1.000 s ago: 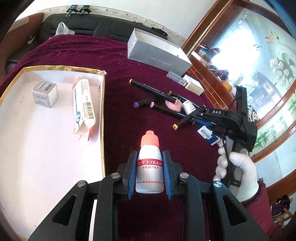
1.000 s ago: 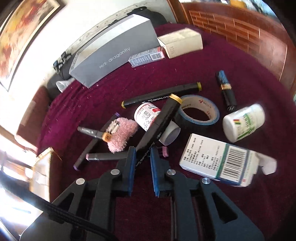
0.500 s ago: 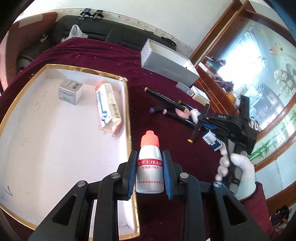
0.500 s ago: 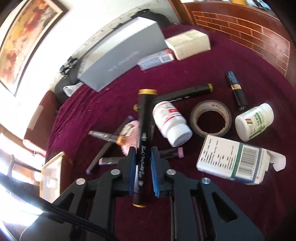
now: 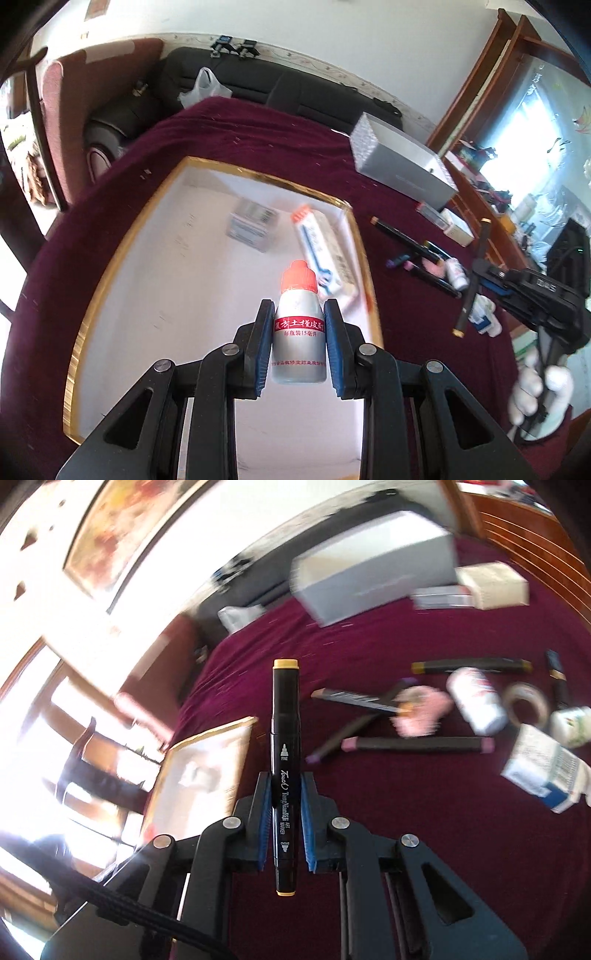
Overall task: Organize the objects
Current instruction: 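Lower the bottle into the tray with the left tool while the right tool lowers the marker there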
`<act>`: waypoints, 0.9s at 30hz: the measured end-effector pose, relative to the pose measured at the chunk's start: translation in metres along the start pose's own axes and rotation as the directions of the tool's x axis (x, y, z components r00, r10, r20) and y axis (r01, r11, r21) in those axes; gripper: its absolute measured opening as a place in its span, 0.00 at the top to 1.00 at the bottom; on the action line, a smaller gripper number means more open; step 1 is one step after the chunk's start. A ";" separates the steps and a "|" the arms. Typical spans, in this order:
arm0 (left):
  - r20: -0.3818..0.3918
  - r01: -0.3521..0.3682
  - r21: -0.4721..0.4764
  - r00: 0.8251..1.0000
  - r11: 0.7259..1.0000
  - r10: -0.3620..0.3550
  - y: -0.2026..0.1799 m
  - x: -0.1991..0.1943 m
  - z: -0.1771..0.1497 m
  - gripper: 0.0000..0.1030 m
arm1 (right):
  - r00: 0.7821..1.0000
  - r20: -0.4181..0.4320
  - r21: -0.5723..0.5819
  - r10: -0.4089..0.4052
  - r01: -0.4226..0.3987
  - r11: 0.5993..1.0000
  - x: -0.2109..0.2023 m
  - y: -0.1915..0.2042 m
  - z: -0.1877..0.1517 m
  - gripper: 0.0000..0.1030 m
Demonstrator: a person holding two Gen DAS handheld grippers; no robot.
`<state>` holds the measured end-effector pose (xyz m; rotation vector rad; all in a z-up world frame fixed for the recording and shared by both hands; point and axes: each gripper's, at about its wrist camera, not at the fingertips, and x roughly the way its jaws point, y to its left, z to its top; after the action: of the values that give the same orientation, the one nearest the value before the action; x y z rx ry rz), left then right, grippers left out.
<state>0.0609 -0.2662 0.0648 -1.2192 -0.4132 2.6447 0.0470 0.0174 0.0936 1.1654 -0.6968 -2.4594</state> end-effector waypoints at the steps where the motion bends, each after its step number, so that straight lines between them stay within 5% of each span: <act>1: 0.006 -0.018 0.007 1.000 1.000 0.018 0.005 0.000 0.005 0.78 | 1.000 -0.024 -0.023 0.019 -0.020 1.000 0.007 0.013 -0.002 0.88; 11: -0.024 -0.130 0.039 0.991 0.991 0.131 0.037 0.045 0.058 0.78 | 0.970 -0.229 -0.096 0.081 -0.105 0.990 0.101 0.086 -0.013 0.87; 27: -0.111 -0.197 -0.021 0.975 0.980 0.194 0.083 0.103 0.075 0.78 | 0.944 -0.306 -0.207 -0.123 0.060 0.976 0.209 0.118 -0.011 0.87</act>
<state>-0.0679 -0.3262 0.0109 -1.4756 -0.3334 2.7248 -0.0617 -0.1845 0.0231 1.4947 -0.3065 -2.2709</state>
